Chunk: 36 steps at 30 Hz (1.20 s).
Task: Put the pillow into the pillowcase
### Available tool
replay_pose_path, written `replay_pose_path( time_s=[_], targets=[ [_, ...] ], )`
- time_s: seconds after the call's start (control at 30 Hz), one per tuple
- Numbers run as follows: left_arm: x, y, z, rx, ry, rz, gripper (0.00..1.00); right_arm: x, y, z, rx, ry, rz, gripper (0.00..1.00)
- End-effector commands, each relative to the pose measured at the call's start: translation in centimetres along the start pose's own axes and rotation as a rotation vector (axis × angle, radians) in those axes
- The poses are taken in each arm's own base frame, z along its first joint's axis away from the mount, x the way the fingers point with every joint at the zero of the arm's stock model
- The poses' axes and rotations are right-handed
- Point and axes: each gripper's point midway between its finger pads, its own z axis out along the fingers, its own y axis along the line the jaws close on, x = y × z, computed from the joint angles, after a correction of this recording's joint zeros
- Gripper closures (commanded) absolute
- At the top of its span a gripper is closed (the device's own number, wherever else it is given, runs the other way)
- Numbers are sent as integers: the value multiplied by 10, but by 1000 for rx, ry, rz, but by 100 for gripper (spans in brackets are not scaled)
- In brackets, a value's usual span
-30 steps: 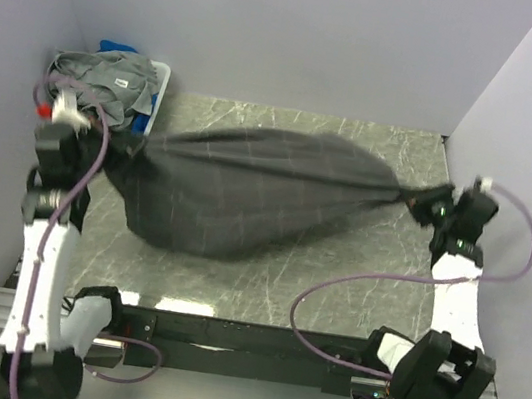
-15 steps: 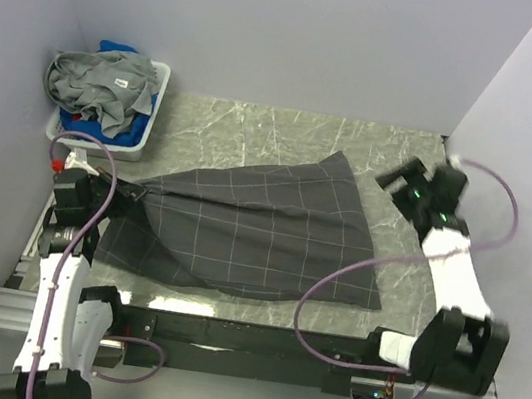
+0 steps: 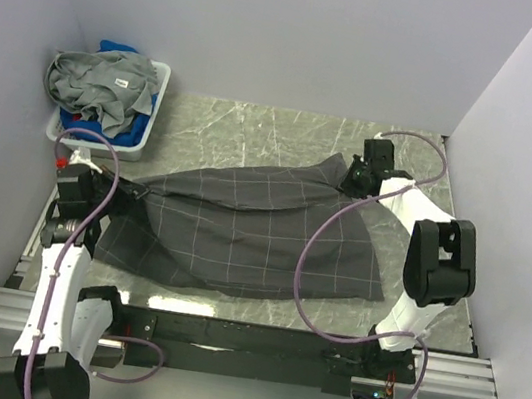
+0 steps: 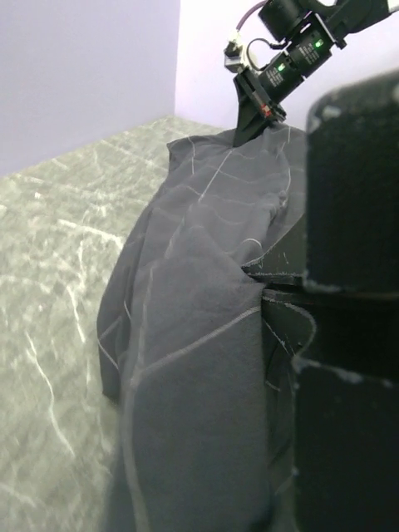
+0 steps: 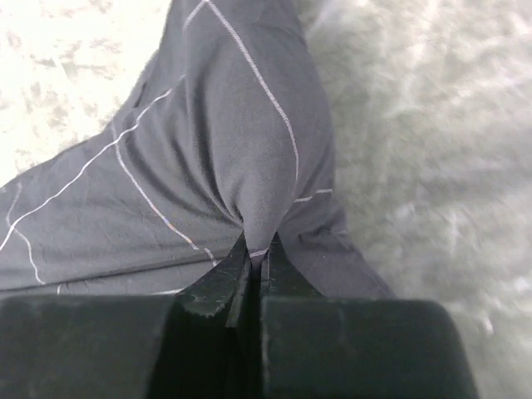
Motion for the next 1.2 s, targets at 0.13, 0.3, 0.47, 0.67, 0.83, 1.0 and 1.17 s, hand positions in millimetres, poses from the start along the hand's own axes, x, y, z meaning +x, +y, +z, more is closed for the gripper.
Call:
replay_pose_path(
  time_s=[0.13,0.3,0.47,0.67,0.83,1.0,1.17],
  targets=[
    [-55,-99,-35,216,-122,145,99,-112,-4,-143,252,-318,-50,100],
    [-72,-98,-35,148,-169,129,99,-109,25,-144,202,-295,-104,62],
    [-45,-47,8,67,-65,62,99,-52,15,-83,128,-180,-100,20],
    [-24,8,36,-55,-20,30,99,-17,0,-58,105,-109,-62,14],
    [-23,11,40,-55,-18,21,99,6,14,-43,-1,-54,-49,35],
    [-33,-6,32,-23,-45,43,99,8,20,-40,34,-69,-69,30],
    [-48,-21,23,-15,-96,70,99,-17,13,-29,139,-105,-86,33]
  ],
)
